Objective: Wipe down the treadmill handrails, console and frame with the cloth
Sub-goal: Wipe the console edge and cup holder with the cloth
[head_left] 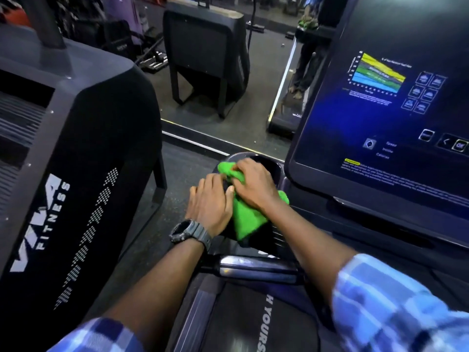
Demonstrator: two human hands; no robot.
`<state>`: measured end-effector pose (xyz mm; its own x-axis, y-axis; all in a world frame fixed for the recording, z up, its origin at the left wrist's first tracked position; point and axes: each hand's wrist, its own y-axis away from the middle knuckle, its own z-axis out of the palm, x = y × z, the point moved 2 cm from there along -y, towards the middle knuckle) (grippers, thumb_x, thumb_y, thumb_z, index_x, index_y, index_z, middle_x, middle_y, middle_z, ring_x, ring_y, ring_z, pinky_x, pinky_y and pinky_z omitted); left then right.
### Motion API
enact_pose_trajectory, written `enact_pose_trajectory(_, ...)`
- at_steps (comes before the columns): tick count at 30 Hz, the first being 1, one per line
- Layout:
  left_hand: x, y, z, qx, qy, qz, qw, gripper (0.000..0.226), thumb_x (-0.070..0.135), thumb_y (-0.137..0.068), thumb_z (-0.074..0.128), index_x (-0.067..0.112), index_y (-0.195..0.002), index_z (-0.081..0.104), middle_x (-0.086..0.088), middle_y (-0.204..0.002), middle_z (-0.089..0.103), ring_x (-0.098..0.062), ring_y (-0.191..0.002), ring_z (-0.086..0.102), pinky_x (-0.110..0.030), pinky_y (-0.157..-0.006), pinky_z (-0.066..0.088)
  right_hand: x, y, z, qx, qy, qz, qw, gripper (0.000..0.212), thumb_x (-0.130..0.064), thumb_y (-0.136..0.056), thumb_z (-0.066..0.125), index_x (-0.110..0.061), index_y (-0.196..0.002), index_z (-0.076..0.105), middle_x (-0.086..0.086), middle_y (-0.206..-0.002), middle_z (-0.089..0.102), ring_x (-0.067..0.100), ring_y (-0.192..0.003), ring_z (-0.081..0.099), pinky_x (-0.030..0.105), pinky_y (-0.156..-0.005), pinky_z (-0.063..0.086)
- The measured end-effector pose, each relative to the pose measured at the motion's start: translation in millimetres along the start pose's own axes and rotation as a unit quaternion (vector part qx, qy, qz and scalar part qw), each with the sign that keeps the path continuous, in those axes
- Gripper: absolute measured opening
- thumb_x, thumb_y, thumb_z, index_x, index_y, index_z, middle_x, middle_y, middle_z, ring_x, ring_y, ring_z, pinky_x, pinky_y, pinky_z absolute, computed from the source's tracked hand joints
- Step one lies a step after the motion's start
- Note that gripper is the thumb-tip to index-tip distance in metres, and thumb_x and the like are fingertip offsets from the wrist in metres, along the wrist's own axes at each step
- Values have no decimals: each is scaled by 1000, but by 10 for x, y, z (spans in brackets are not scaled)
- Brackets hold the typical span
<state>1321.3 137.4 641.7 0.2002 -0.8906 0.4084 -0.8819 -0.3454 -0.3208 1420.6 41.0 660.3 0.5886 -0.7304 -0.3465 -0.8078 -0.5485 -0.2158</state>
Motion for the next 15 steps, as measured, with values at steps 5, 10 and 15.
enact_pose_trajectory(5,25,19,-25,-1,12,-2,1000,47,48,-88,21,20,-113,50,-3,-112,57,-27,-103,52,-44,-88,37,105,141,-107,14,65,74,995,33,-16,-82,53,-16,-113,59,3,-124,57,34,-112,56,42,-87,47)
enact_pose_trajectory(10,-3,26,12,1,2,8,1000,43,48,-89,24,21,-111,50,-3,-110,60,-28,-102,53,-44,-86,38,132,-408,46,69,59,89,992,35,-6,-85,49,-14,-118,57,6,-129,51,33,-116,48,40,-93,44)
enact_pose_trajectory(15,-3,29,-26,-8,10,20,1000,38,44,-91,28,21,-112,50,-2,-112,61,-26,-104,52,-42,-86,36,379,-427,-22,44,52,204,977,43,-16,-104,20,6,-134,40,26,-140,38,9,-89,41,-1,-66,27)
